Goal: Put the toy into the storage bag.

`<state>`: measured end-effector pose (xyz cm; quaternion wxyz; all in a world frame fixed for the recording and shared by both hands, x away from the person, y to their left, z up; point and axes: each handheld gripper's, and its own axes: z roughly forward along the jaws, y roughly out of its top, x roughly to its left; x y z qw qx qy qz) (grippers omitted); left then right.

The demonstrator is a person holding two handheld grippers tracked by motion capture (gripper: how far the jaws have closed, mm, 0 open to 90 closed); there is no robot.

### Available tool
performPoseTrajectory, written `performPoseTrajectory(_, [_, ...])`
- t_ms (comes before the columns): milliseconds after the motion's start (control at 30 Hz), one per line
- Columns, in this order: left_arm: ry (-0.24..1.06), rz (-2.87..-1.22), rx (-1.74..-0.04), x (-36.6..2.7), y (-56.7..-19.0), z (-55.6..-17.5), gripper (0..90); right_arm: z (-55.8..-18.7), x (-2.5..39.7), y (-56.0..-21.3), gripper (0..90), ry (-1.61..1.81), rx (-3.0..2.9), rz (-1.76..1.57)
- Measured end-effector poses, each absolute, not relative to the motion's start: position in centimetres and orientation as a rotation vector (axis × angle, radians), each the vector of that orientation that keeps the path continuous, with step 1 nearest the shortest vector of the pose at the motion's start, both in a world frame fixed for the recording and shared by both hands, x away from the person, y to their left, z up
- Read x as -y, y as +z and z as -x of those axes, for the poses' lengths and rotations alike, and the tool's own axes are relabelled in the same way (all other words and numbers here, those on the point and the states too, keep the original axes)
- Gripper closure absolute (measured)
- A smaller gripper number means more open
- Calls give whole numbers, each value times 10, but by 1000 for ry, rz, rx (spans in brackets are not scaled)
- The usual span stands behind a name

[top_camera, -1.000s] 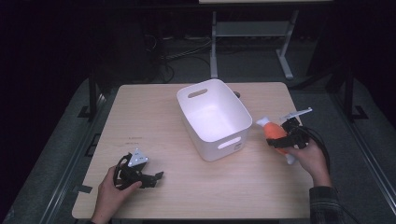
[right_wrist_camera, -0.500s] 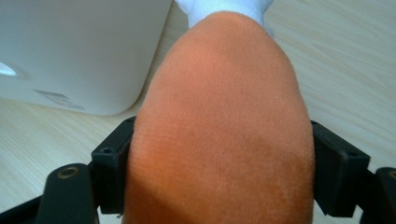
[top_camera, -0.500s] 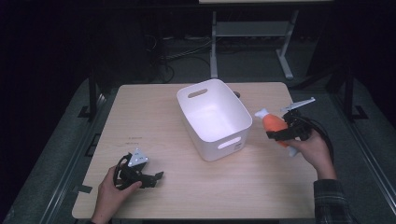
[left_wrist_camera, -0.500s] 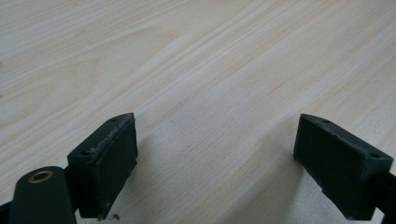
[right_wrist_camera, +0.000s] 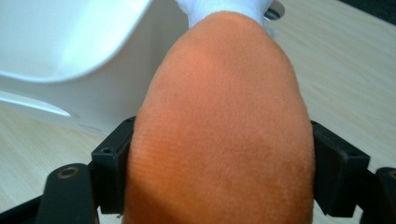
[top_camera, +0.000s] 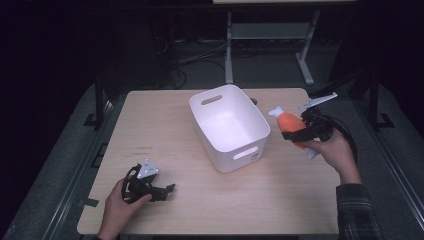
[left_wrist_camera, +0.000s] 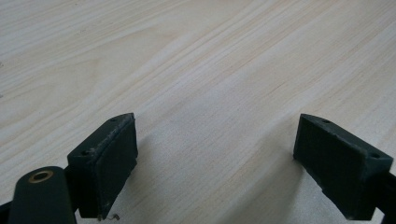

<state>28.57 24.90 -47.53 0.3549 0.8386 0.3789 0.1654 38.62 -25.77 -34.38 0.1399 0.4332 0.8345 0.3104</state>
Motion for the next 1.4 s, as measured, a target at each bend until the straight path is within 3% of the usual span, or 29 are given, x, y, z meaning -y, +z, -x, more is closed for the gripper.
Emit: performPoseTrajectory(1400, [430, -2166, -980, -249, -475, -286, 127, -405, 175, -296, 222, 936, -2495, -1039])
